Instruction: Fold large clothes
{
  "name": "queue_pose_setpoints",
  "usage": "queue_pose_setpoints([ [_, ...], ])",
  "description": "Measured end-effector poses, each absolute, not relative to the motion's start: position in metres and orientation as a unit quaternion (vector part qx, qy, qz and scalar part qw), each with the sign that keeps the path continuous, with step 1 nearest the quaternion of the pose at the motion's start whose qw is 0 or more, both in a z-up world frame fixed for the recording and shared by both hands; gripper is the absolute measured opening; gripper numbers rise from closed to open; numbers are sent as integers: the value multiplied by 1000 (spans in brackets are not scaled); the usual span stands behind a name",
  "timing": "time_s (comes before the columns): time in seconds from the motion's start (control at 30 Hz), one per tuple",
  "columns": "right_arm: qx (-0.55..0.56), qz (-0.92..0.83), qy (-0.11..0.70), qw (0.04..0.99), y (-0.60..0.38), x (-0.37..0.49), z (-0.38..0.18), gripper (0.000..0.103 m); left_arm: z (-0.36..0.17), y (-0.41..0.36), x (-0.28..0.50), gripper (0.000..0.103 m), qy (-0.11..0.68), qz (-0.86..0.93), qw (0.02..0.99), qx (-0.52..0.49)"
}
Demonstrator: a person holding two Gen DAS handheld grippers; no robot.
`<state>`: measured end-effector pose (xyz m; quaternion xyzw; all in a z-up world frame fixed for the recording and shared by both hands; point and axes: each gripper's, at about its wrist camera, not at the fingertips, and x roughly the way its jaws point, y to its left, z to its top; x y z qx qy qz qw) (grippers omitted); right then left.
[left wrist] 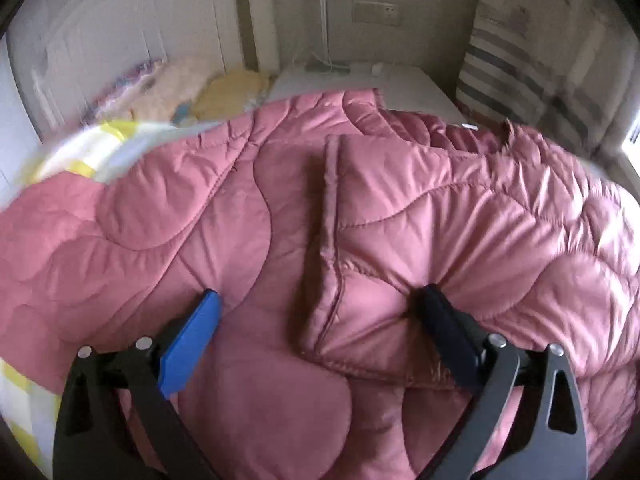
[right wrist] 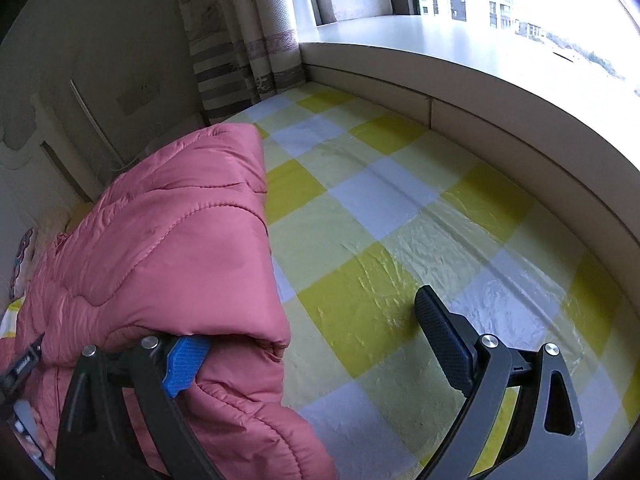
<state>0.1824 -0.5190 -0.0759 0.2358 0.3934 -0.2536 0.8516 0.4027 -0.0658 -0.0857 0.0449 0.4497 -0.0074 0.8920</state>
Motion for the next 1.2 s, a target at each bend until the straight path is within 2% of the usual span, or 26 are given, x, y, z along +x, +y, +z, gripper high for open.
queue_pose_setpoints([
  [0.27, 239, -258, 391, 851, -520, 186, -77, 92, -85, -48, 380, 98, 446, -26, 894, 30],
  [0.43, 236, -258, 393, 850, -519, 187, -77, 94, -57, -19, 343, 97, 375, -5, 927, -20],
  [0.5, 236, -258, 394, 850, -518, 188, -78, 95, -57, -22, 331, 98, 370, -28, 928, -18],
  [0.57, 234, -257, 400, 848, -518, 190, -79, 98, -67, -31, 329, 99, 379, -27, 925, 21],
  [0.67, 227, -238, 425, 843, -517, 186, -75, 98, -89, -34, 347, 101, 447, -37, 893, 32],
  [0.8, 240, -256, 362, 864, -518, 150, -47, 98, -90, -37, 345, 101, 443, -34, 895, 38],
  [0.87, 239, -246, 290, 894, -510, 134, -24, 93, -90, -37, 345, 101, 443, -33, 895, 39],
  [0.9, 220, -231, 279, 906, -503, 137, -14, 82, -91, -37, 344, 101, 442, -33, 896, 38],
  [1.03, 140, -180, 294, 928, -469, 181, 8, 69, -88, -34, 341, 101, 439, -38, 897, 26],
  [1.2, 124, -157, 371, 907, -448, 238, -28, 68, -82, -28, 337, 101, 423, -54, 905, -5],
])
